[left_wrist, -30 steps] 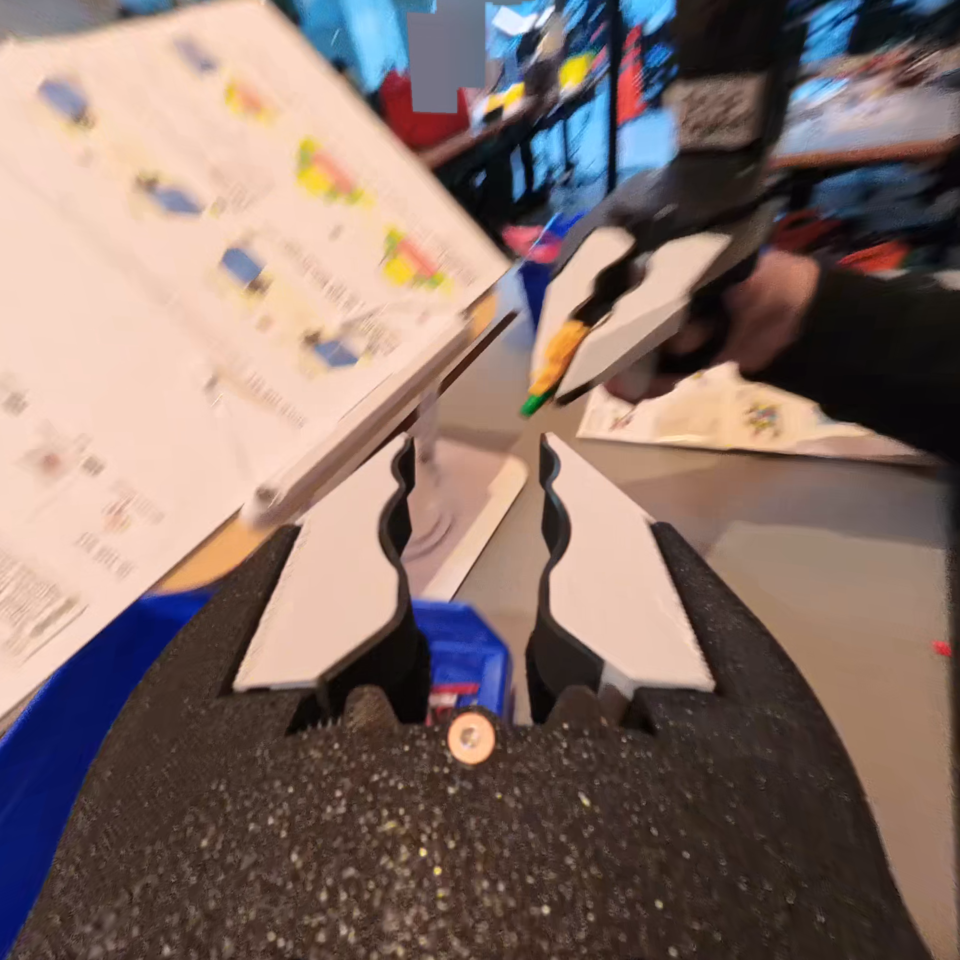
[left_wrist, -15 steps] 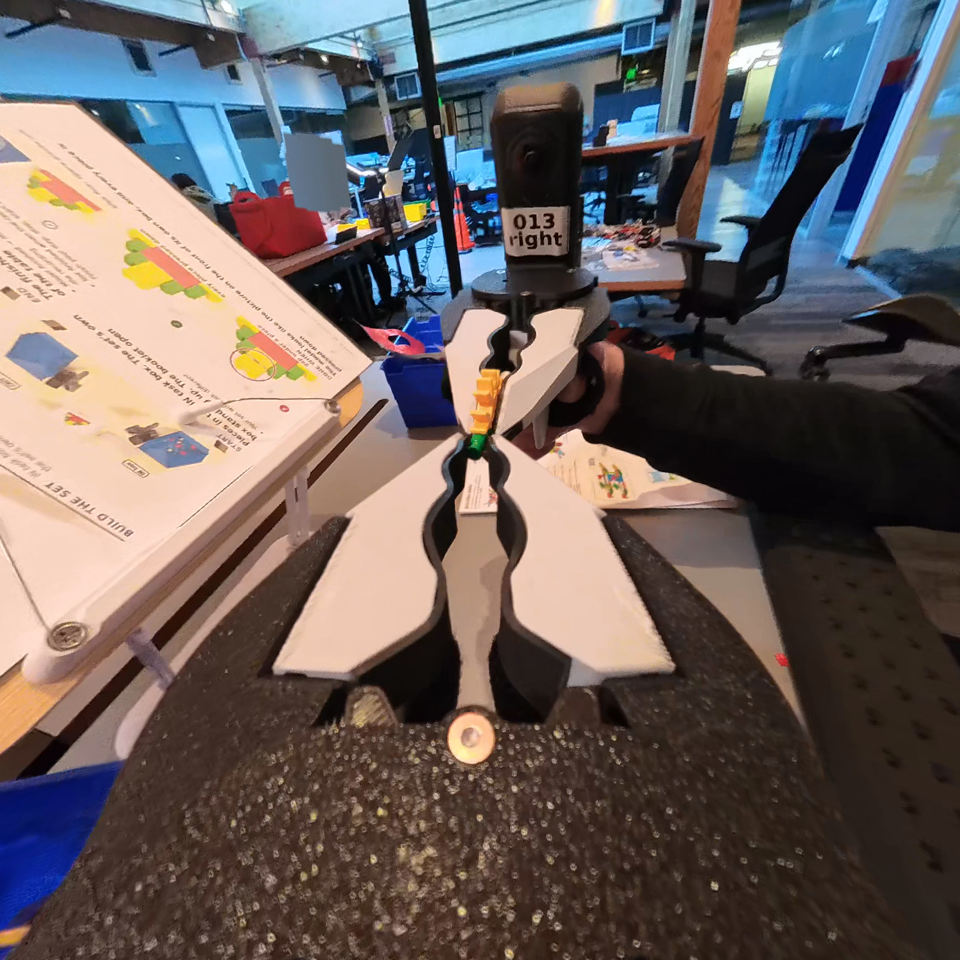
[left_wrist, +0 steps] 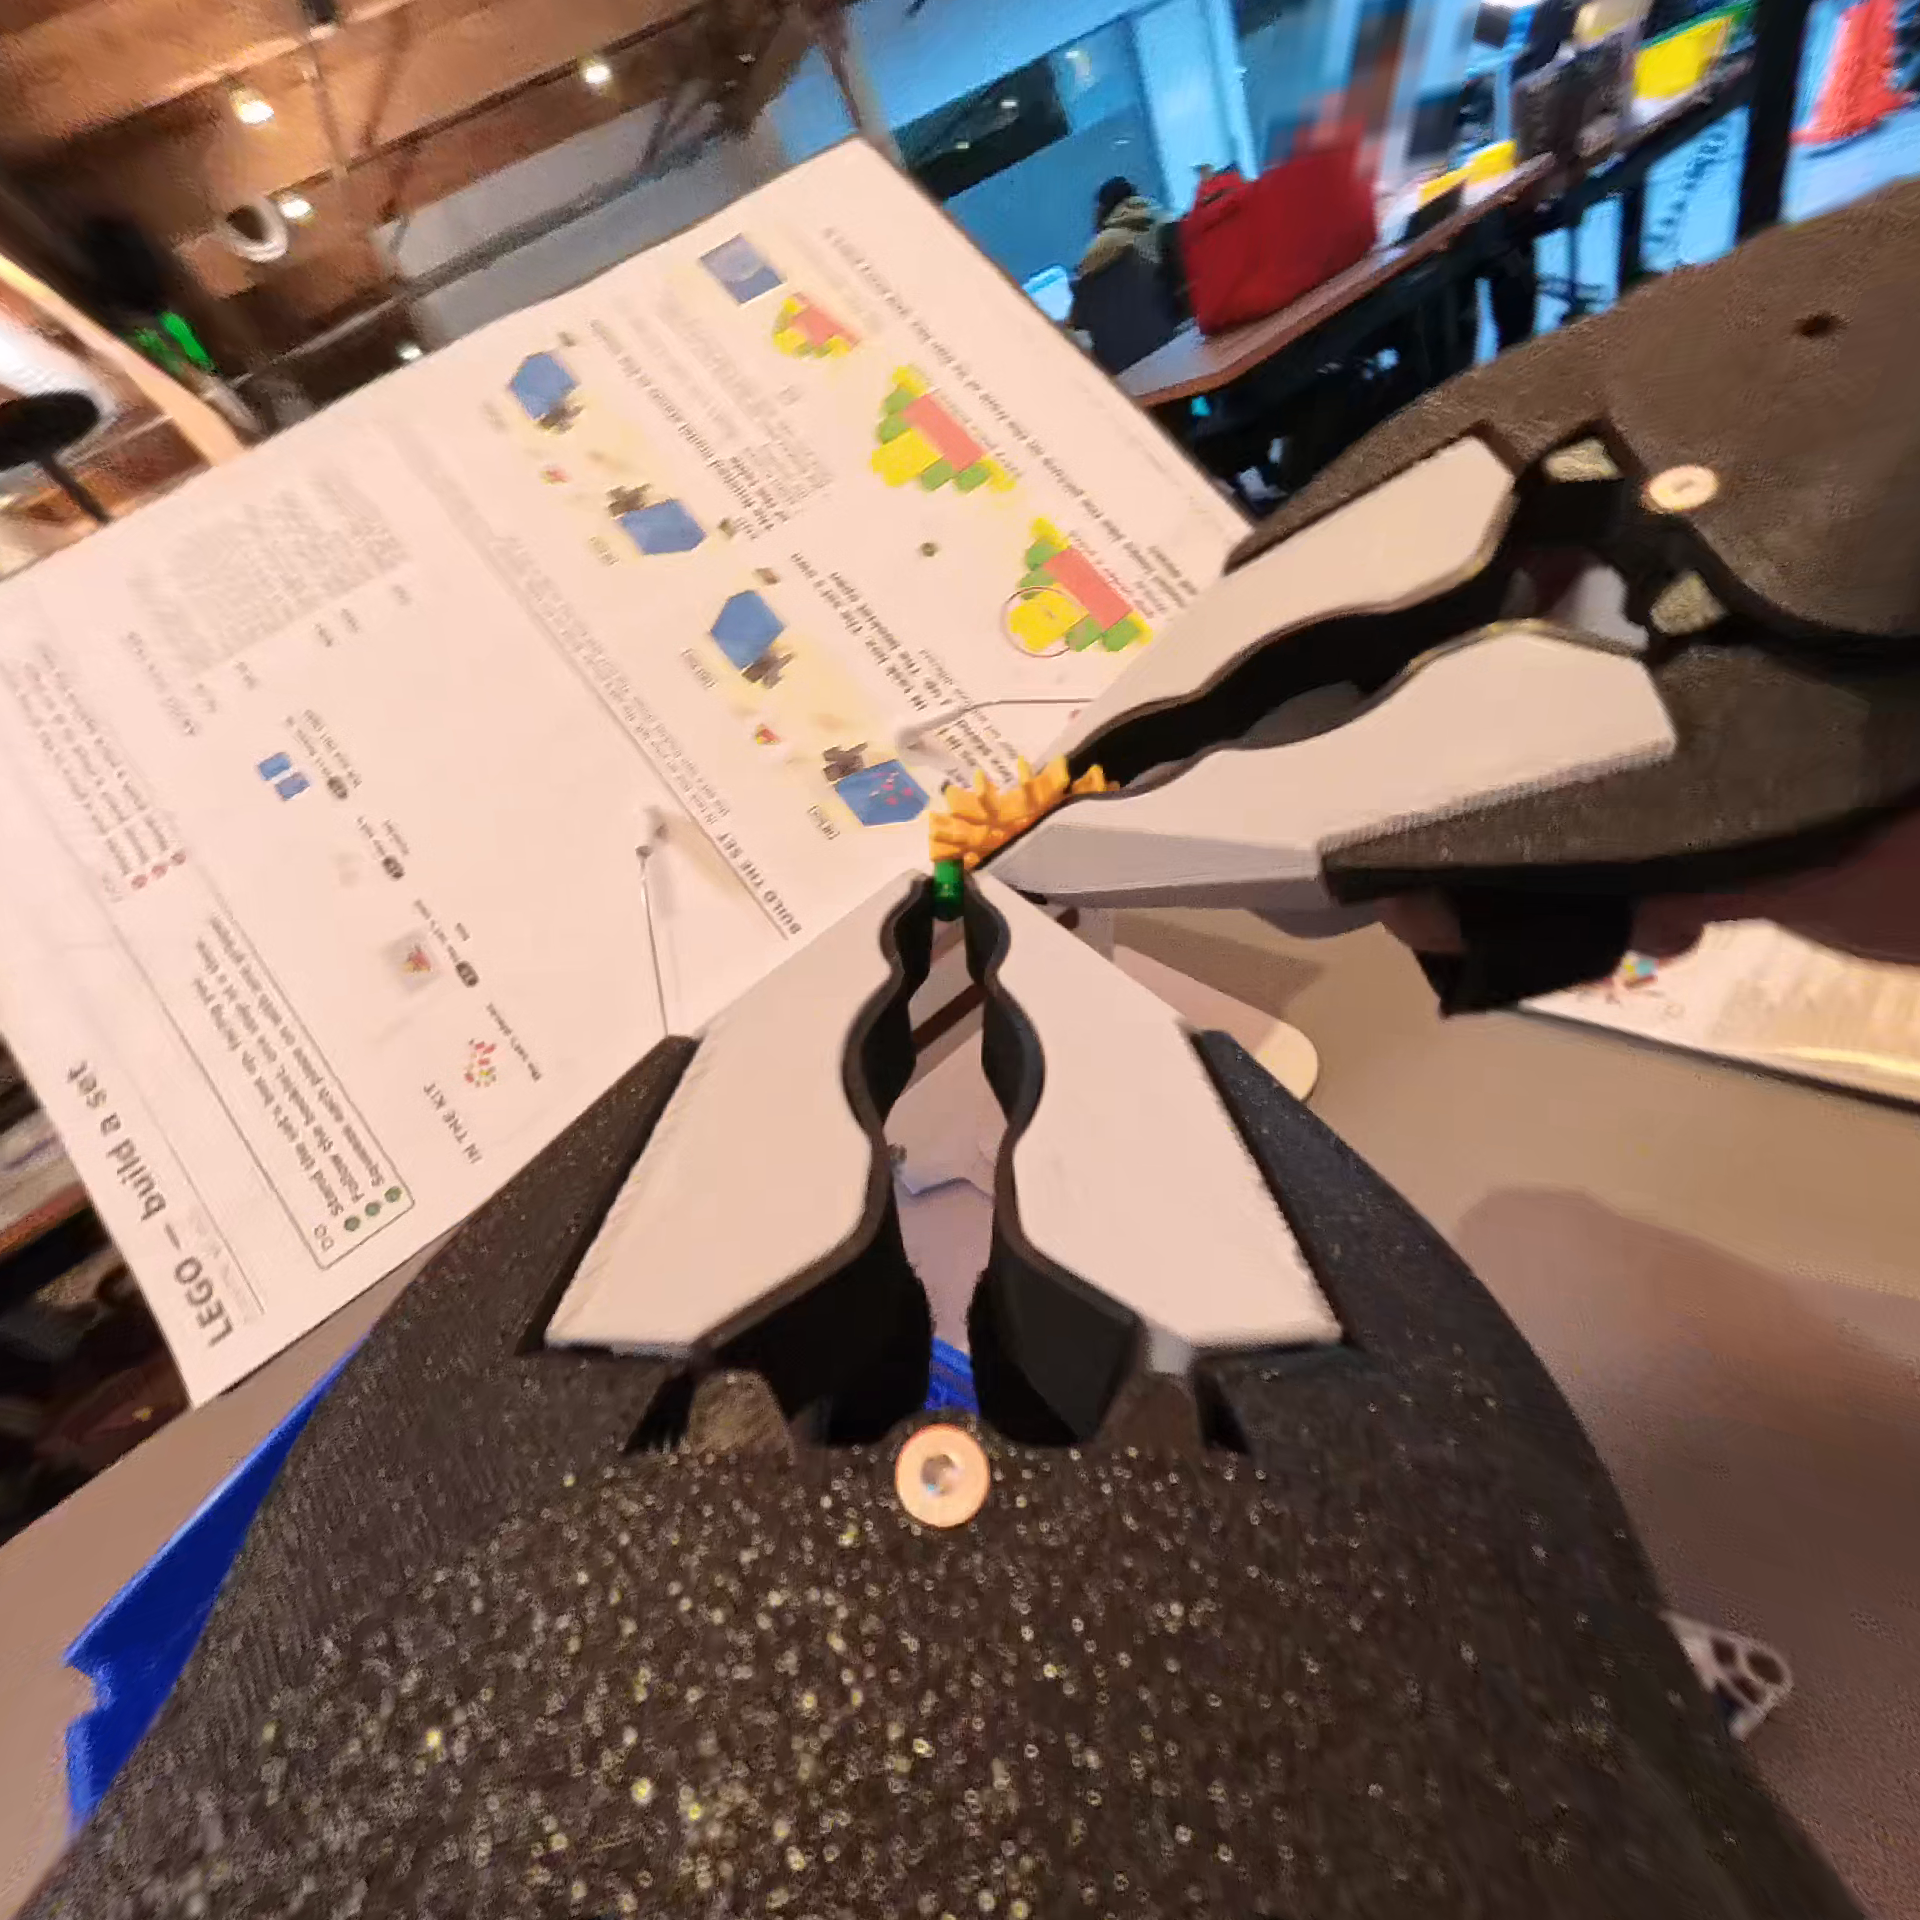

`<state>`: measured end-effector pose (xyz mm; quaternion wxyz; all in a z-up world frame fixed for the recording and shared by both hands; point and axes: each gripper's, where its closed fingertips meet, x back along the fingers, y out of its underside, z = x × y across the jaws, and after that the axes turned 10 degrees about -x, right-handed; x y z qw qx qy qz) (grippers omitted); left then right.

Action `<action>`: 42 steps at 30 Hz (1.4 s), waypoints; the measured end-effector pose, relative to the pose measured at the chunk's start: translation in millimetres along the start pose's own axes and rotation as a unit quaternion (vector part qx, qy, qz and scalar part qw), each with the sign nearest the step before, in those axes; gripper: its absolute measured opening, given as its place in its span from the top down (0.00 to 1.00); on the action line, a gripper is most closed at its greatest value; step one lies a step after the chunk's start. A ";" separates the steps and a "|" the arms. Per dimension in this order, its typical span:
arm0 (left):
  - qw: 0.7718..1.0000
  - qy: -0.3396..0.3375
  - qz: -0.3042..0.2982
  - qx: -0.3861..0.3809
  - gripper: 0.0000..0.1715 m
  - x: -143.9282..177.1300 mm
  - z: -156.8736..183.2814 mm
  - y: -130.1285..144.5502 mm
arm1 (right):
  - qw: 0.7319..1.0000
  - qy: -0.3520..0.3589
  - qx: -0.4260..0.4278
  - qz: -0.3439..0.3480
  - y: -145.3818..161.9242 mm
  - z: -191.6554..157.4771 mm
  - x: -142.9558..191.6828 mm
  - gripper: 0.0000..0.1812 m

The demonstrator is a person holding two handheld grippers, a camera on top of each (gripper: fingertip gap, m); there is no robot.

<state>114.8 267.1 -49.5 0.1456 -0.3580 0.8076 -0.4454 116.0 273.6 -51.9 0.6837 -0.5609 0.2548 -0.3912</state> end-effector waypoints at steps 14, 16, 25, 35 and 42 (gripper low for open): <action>0.964 0.009 -0.267 -0.009 0.82 35.7 -69.1 144.0 | 0.963 -0.209 -0.170 -0.001 12.1 -16.8 13.8 0.98; 0.970 0.034 -0.239 0.009 0.77 34.6 -61.5 133.2 | 0.957 -0.228 -0.179 -0.001 13.9 -18.1 16.6 0.98; 0.960 0.264 0.079 0.048 0.81 48.4 33.2 -7.1 | 0.936 -0.333 -0.107 -0.034 17.6 -62.8 39.8 0.98; 0.951 0.286 0.108 0.038 0.97 44.2 51.0 -18.6 | 0.937 -0.330 -0.106 -0.034 14.9 -58.5 44.7 0.97; 0.957 0.266 0.109 0.045 0.97 45.3 39.8 -19.5 | 0.943 -0.310 -0.117 -0.016 8.4 -47.2 44.4 0.95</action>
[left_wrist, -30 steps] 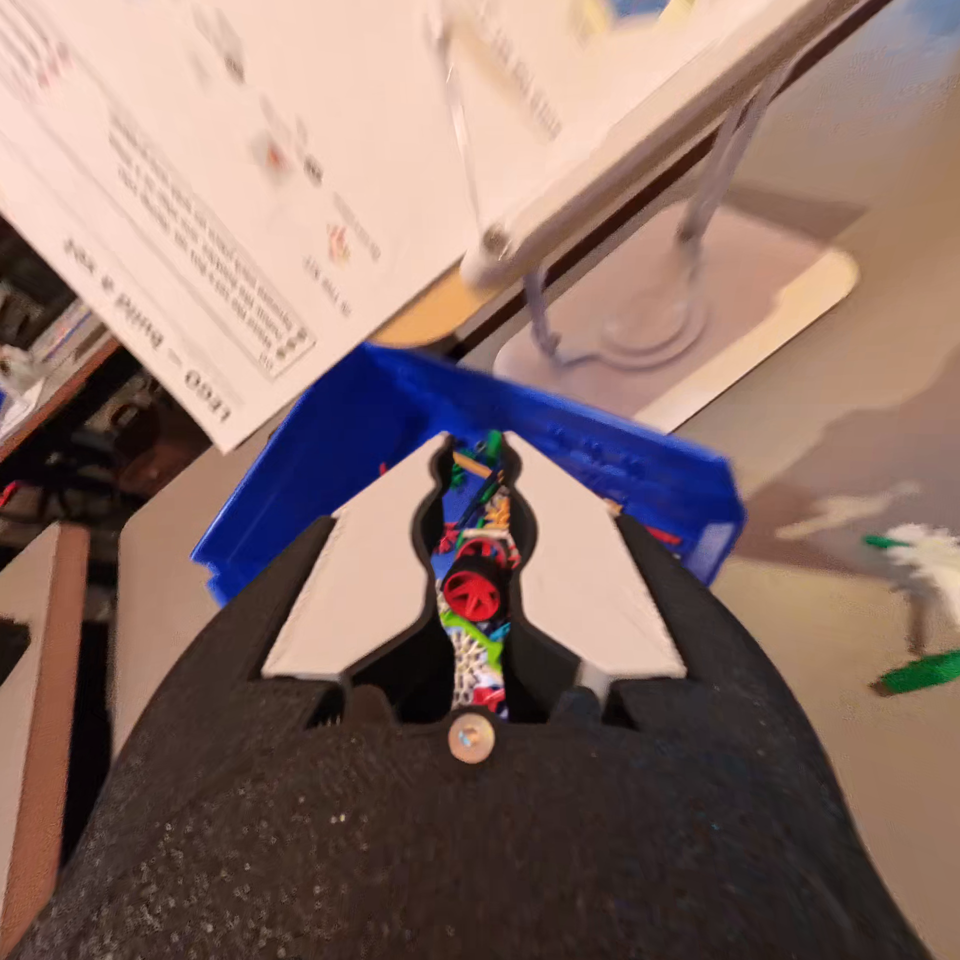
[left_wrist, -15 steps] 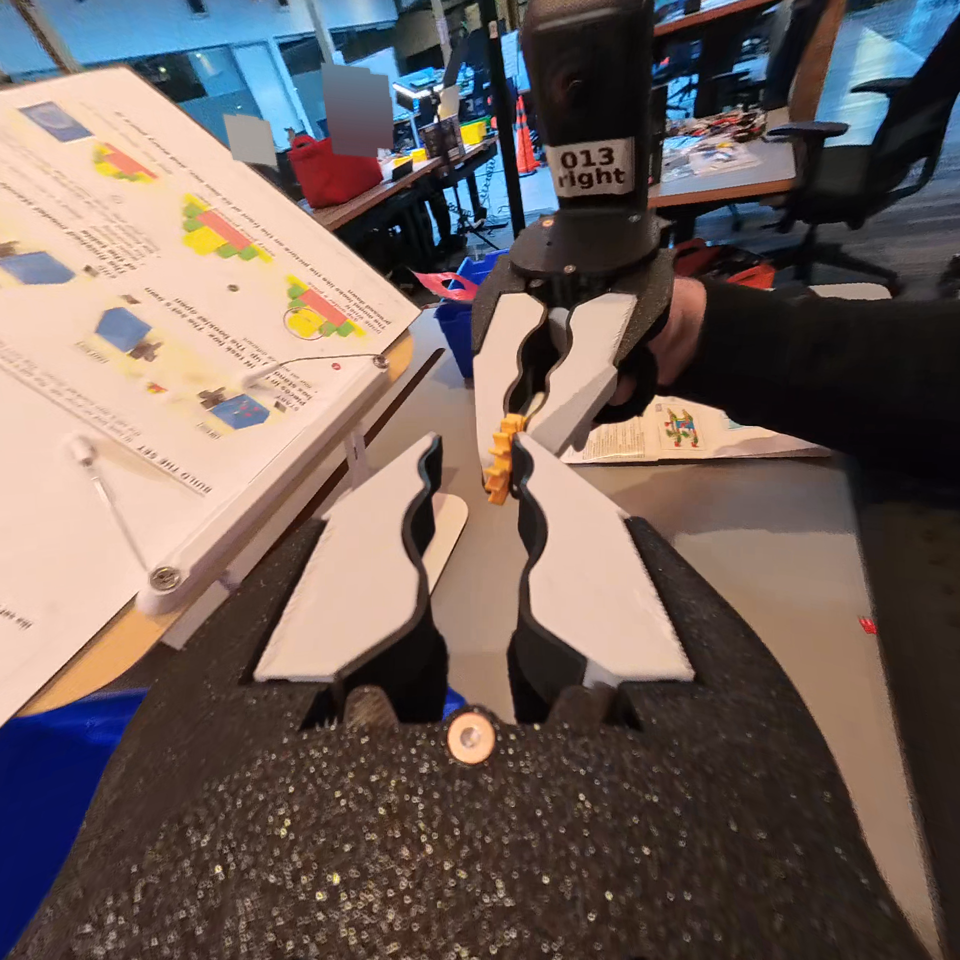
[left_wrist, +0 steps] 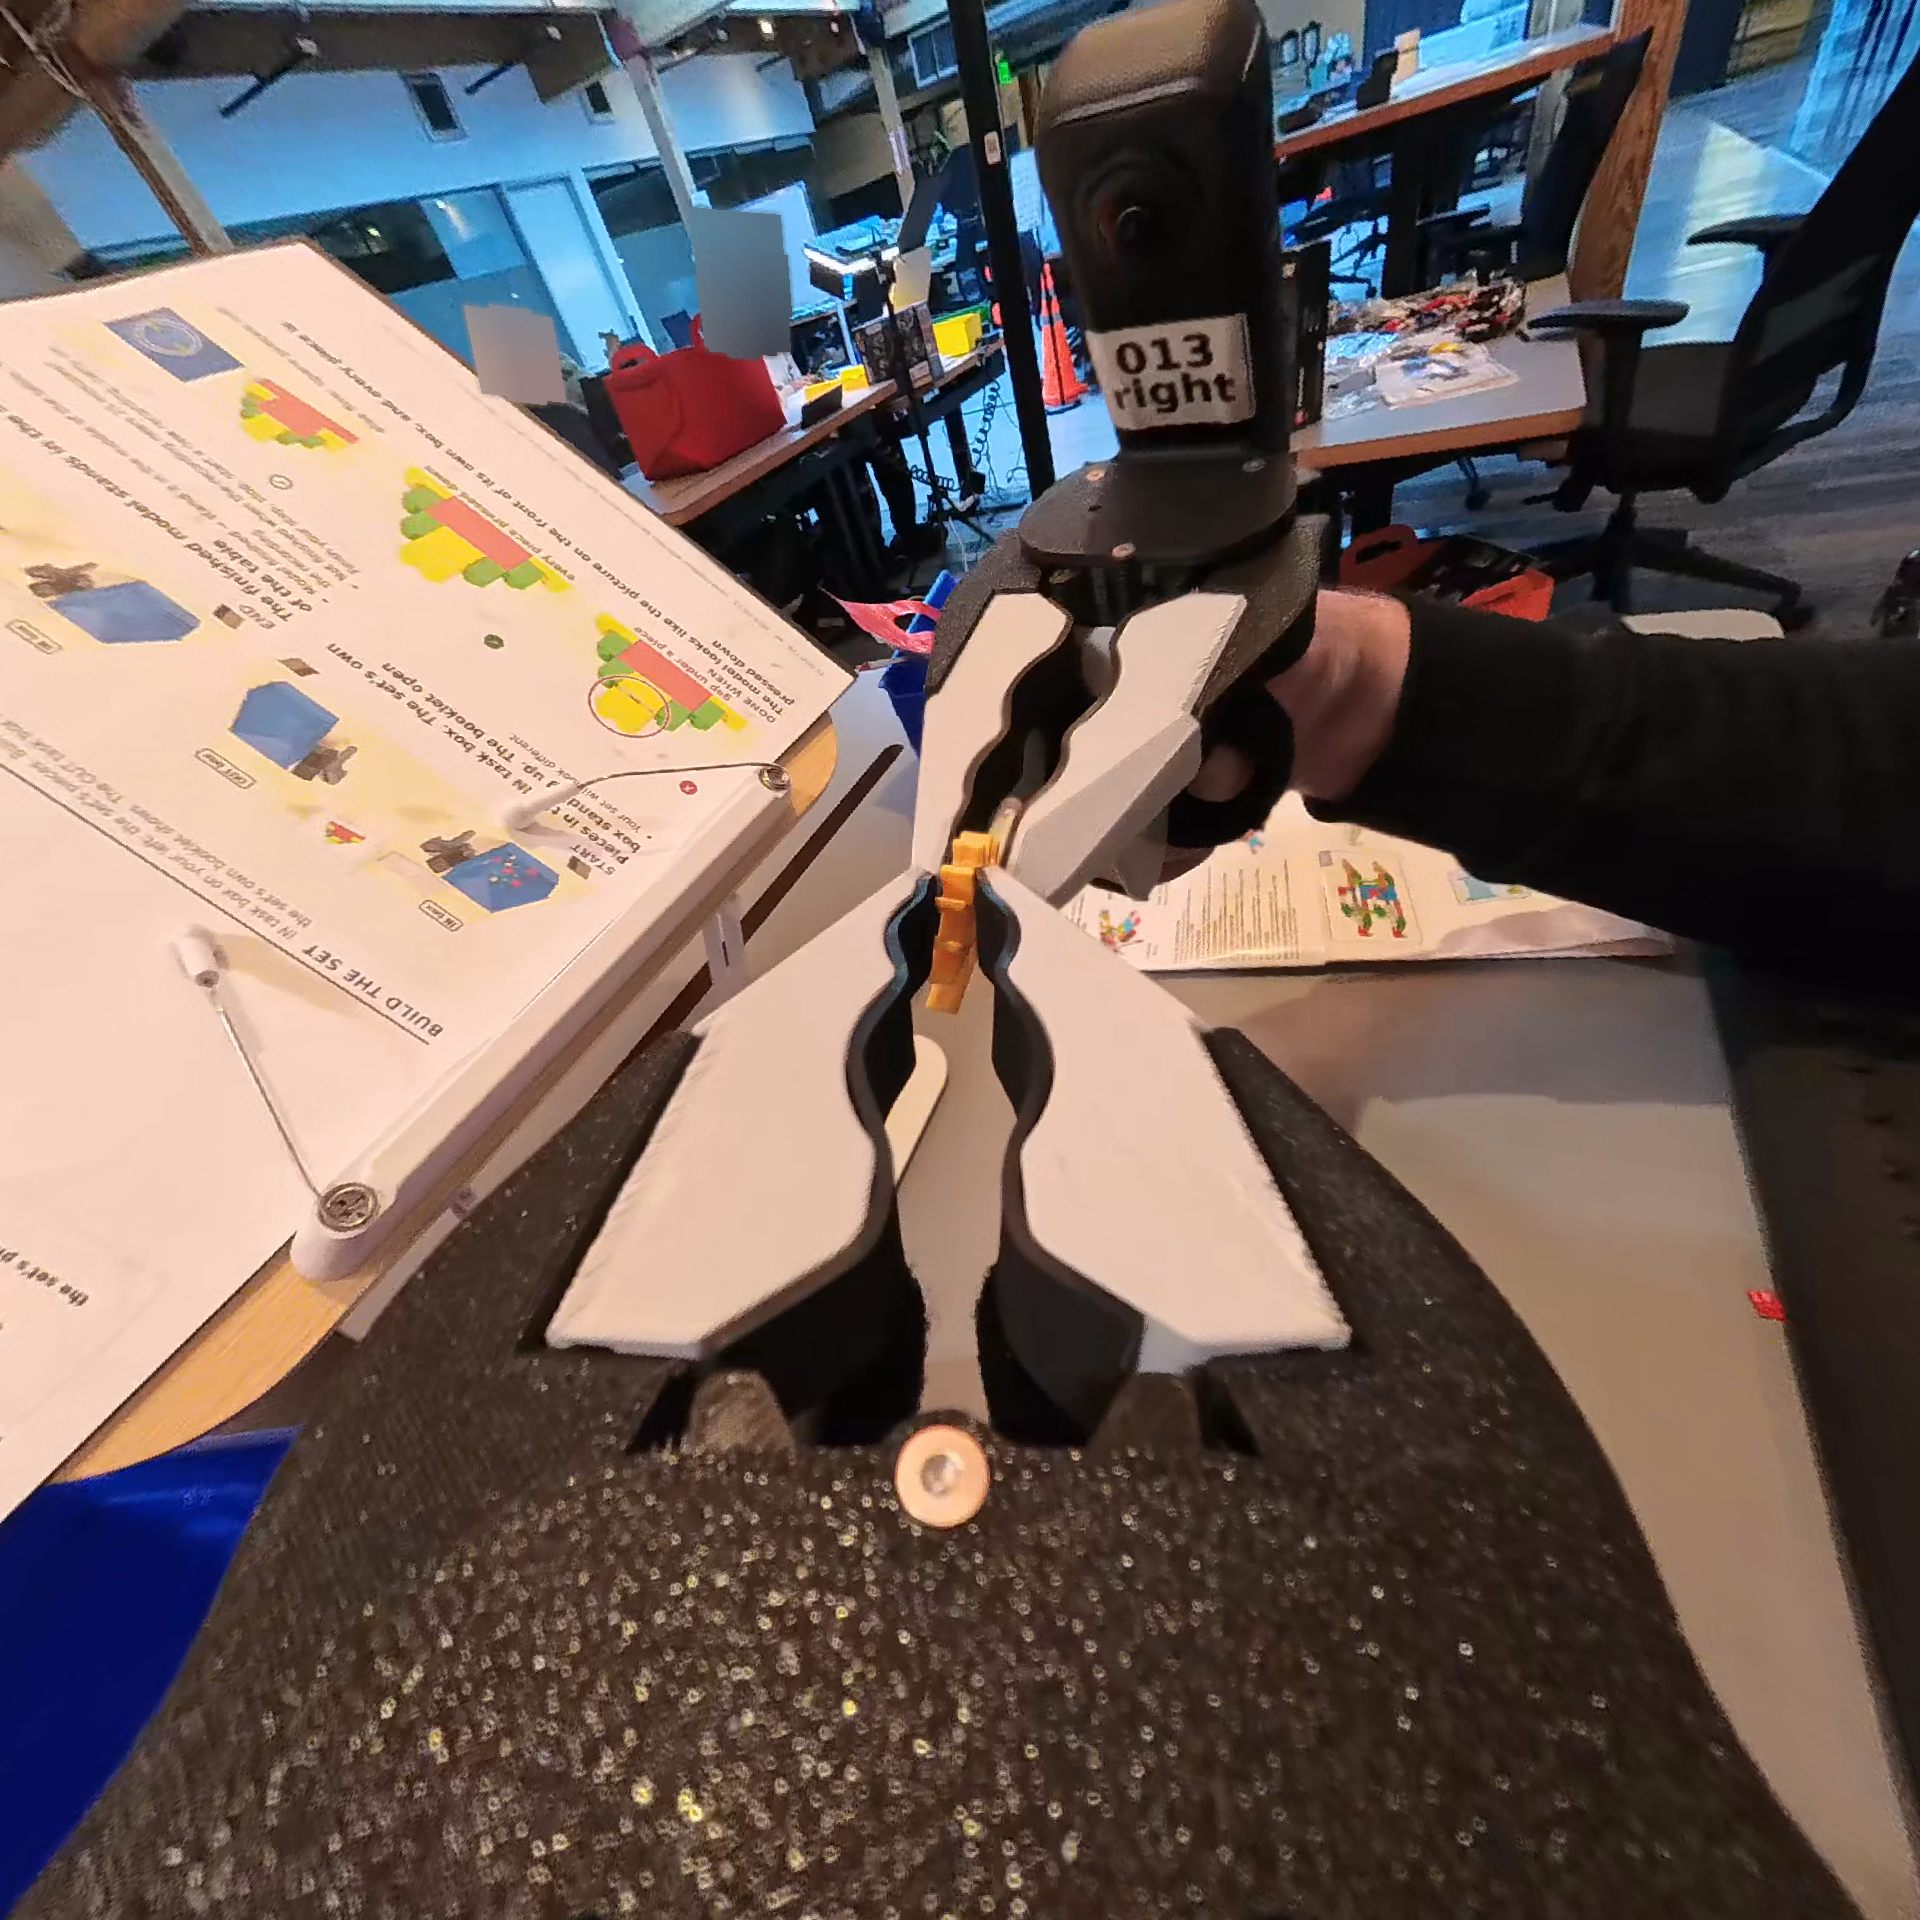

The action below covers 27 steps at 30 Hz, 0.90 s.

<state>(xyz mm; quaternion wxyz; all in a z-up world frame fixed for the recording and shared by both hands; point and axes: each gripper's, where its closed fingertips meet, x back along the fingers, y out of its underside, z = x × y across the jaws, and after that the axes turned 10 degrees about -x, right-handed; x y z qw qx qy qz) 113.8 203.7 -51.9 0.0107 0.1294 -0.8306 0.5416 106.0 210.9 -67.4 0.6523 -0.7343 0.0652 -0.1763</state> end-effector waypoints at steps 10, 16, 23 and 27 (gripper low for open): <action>0.999 0.019 0.032 0.033 0.96 3.0 1.7 -4.5 | 1.000 -0.017 0.016 0.004 -2.8 -8.7 1.7 0.98; 0.999 0.005 0.033 0.018 0.97 6.2 -0.9 -11.0 | 0.999 -0.013 0.005 0.030 -10.2 -5.3 5.6 0.96; 0.997 0.014 0.057 0.043 0.96 8.0 -2.9 -11.8 | 0.999 -0.026 0.012 0.036 -12.4 -8.3 14.5 0.98; 0.995 0.029 0.070 0.064 0.86 7.3 -0.1 -12.8 | 0.998 -0.041 0.005 0.048 -15.8 -12.3 15.9 0.98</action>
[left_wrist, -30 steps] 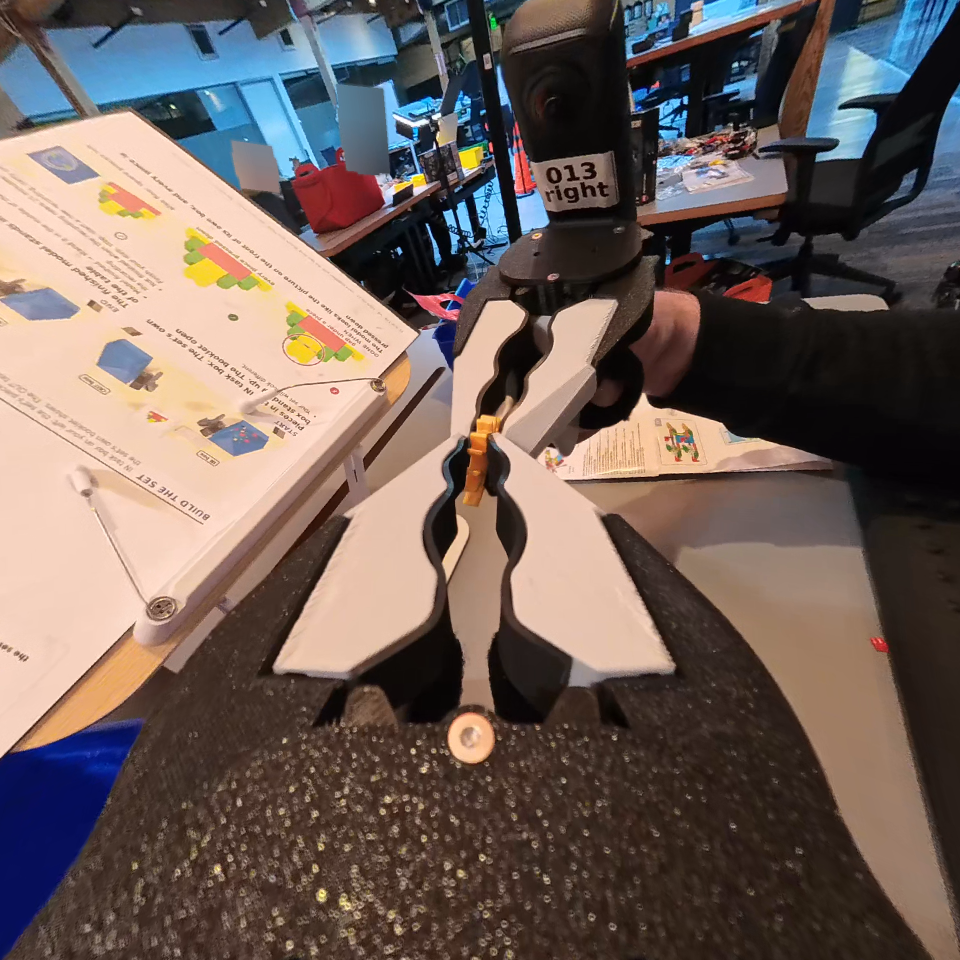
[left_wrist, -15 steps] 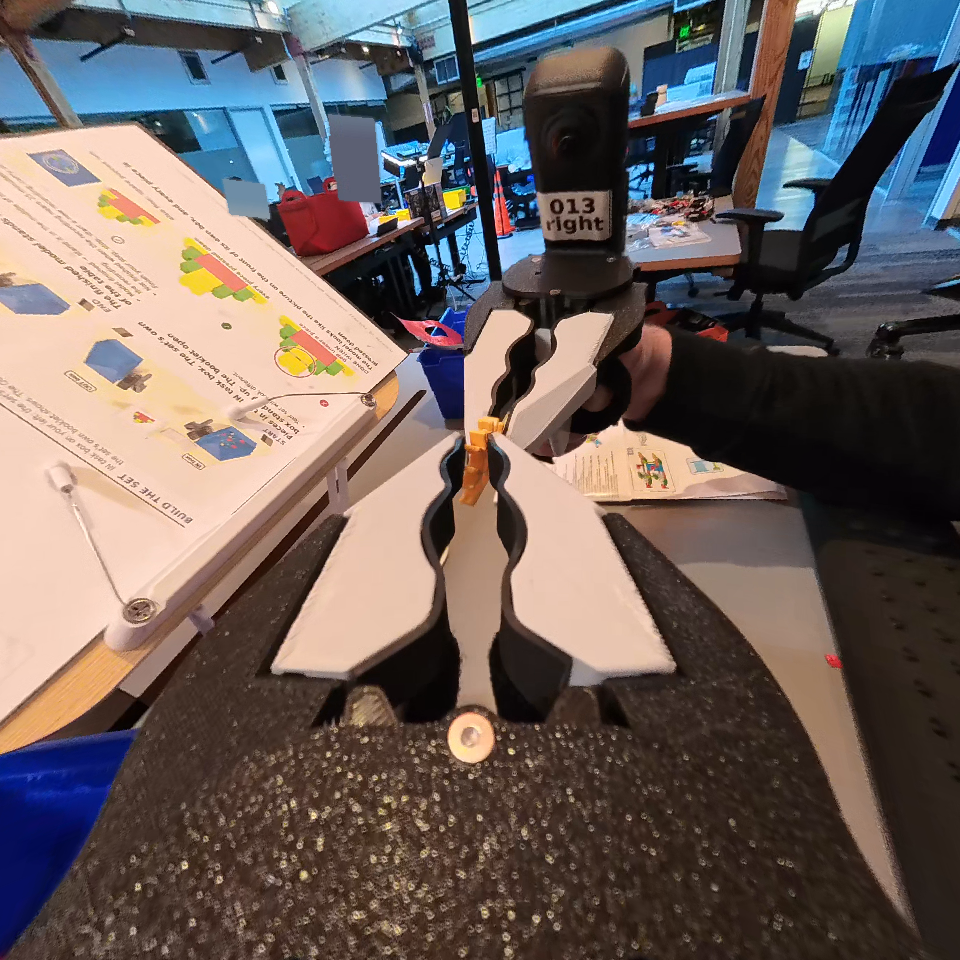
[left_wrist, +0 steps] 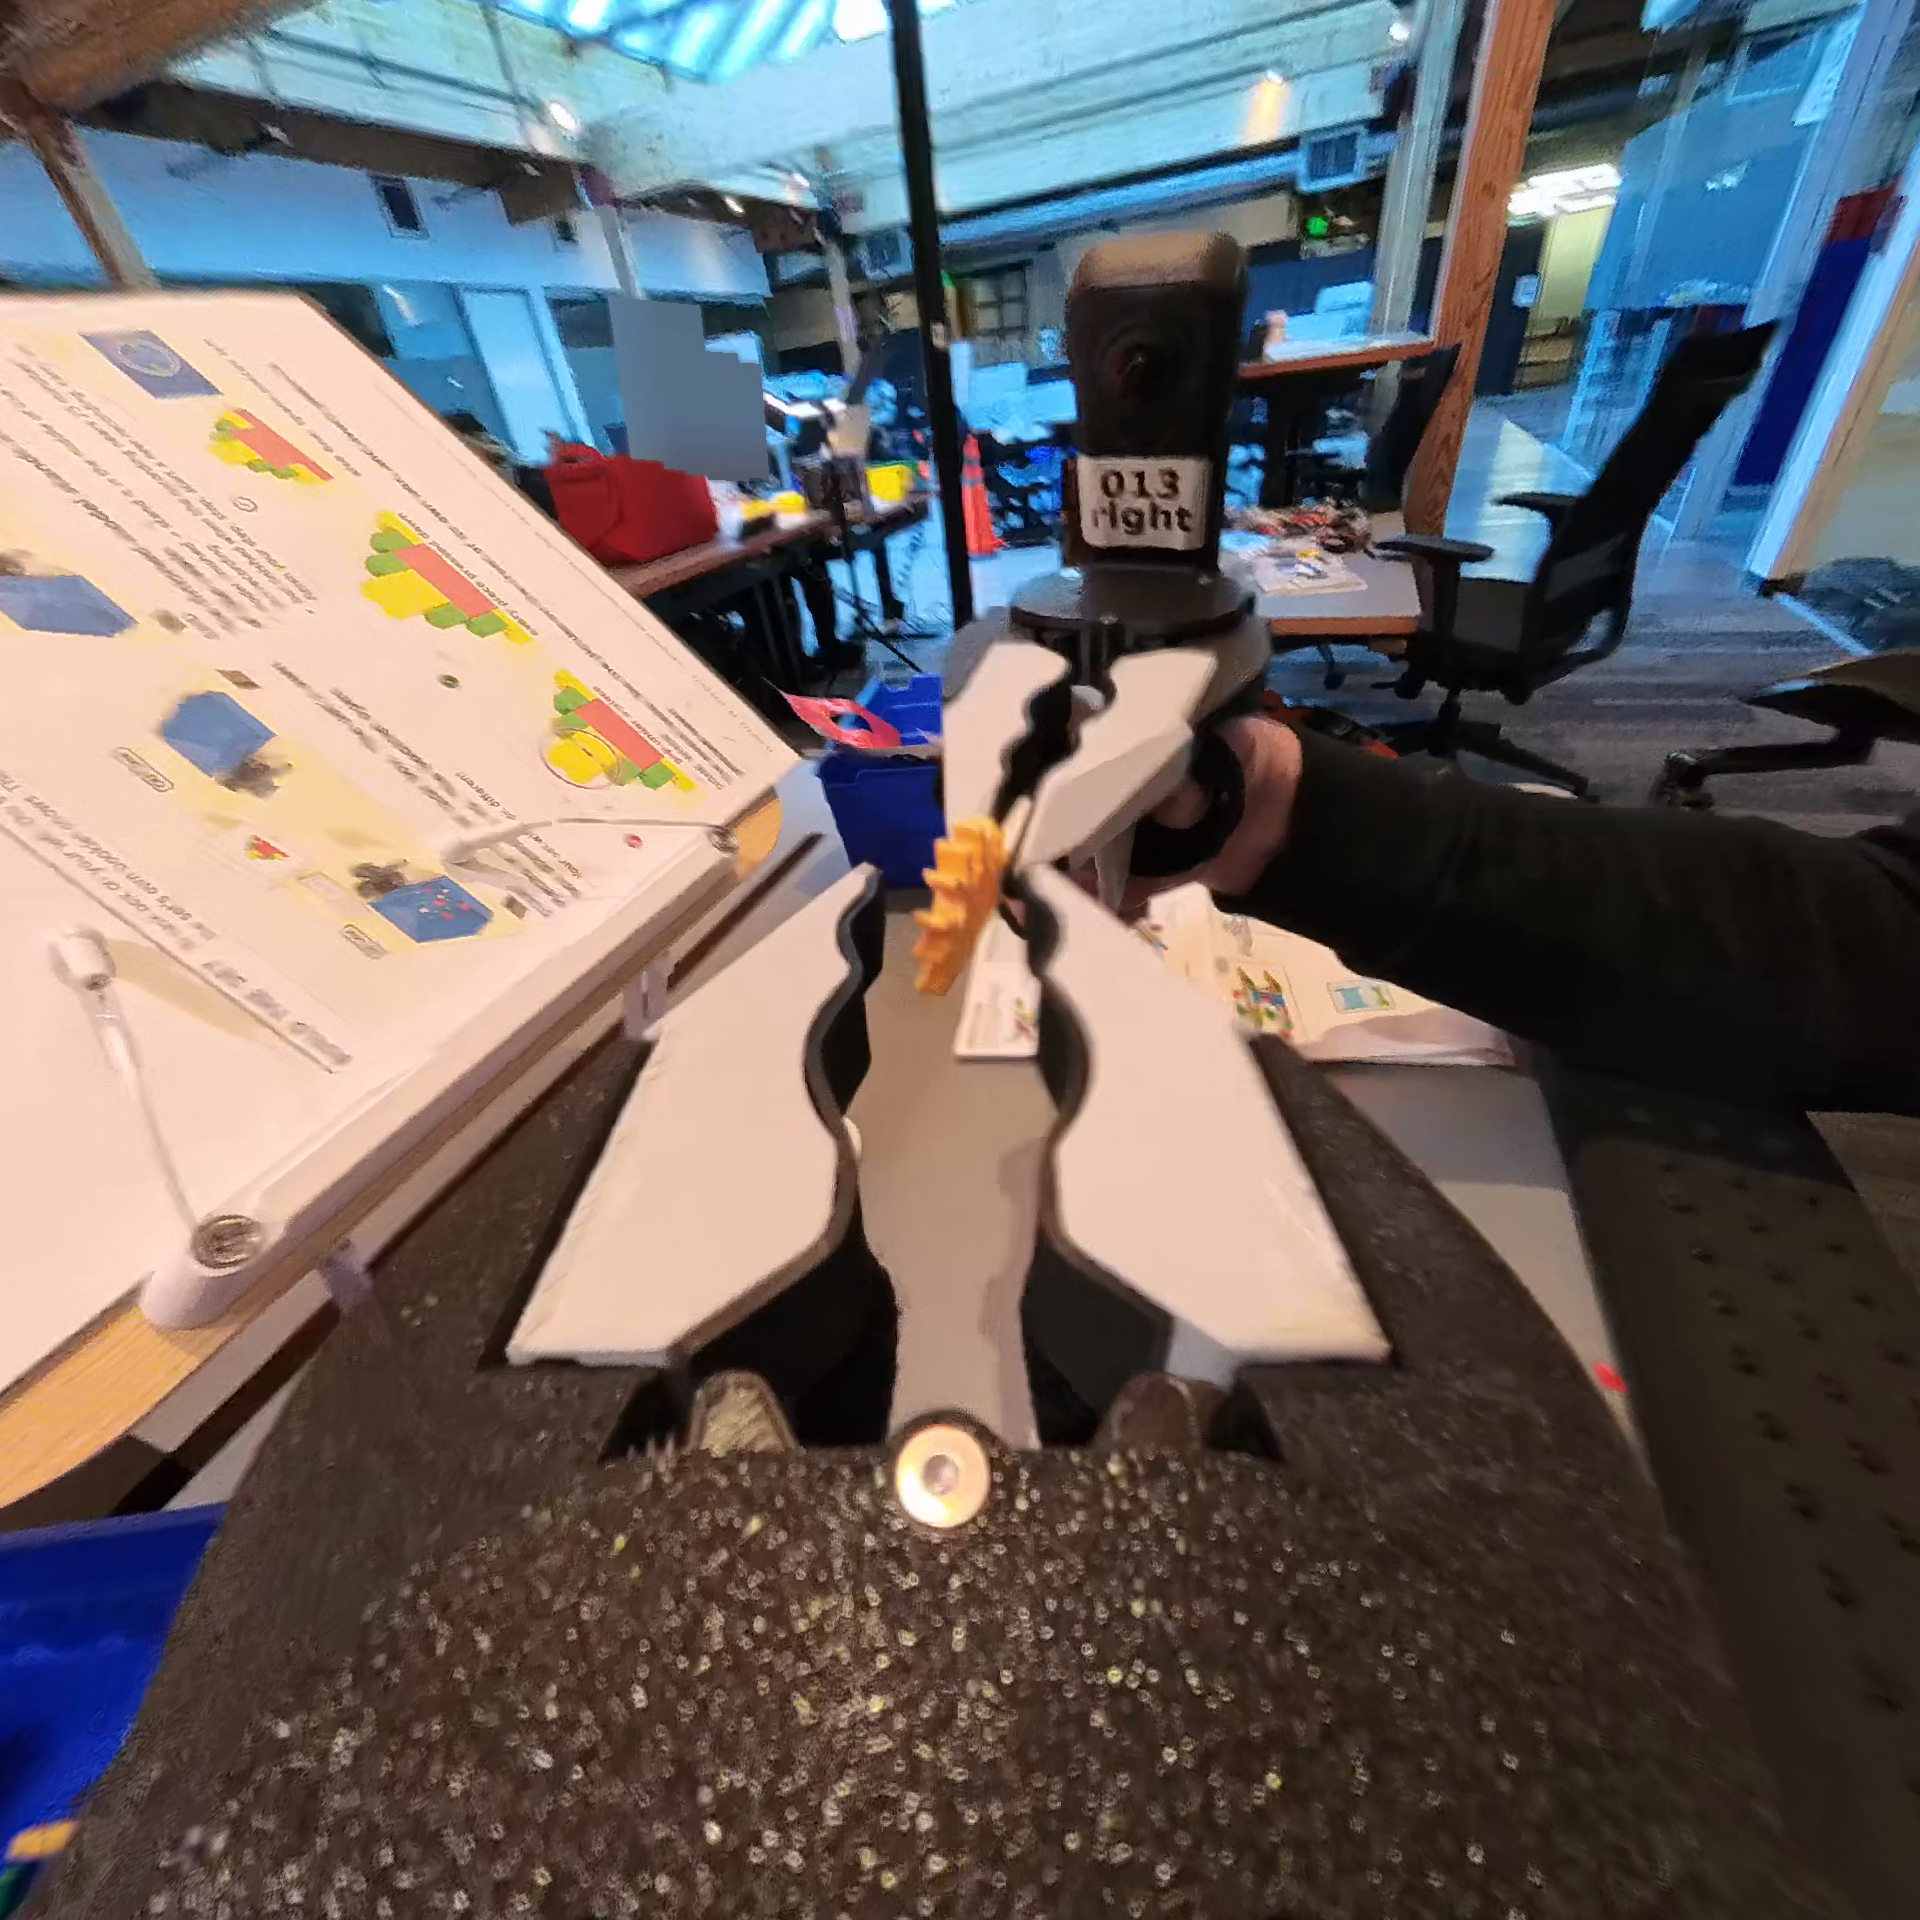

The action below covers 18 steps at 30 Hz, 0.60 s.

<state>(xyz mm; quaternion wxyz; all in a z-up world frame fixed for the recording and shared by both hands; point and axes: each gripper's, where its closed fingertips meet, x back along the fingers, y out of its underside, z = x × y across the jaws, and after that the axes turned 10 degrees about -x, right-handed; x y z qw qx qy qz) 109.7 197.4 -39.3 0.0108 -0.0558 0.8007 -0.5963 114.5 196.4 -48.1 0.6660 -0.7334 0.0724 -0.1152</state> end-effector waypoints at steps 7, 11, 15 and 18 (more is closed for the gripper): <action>0.999 0.017 -0.021 -0.024 0.93 -6.4 9.6 5.1 | 1.000 -0.019 0.006 0.008 -3.6 -8.2 0.2 0.98; 0.999 0.015 -0.011 -0.026 0.93 -5.2 9.3 1.2 | 1.000 -0.017 0.012 0.007 -5.9 -9.8 0.1 0.98; 1.000 0.005 -0.002 -0.024 0.93 -3.6 5.2 -2.3 | 1.000 0.004 0.025 0.008 -10.2 -8.2 -1.9 0.98; 0.998 -0.033 -0.022 -0.049 0.93 -4.1 -2.3 -2.9 | 0.998 0.041 0.040 0.004 -13.7 -0.9 -2.8 0.98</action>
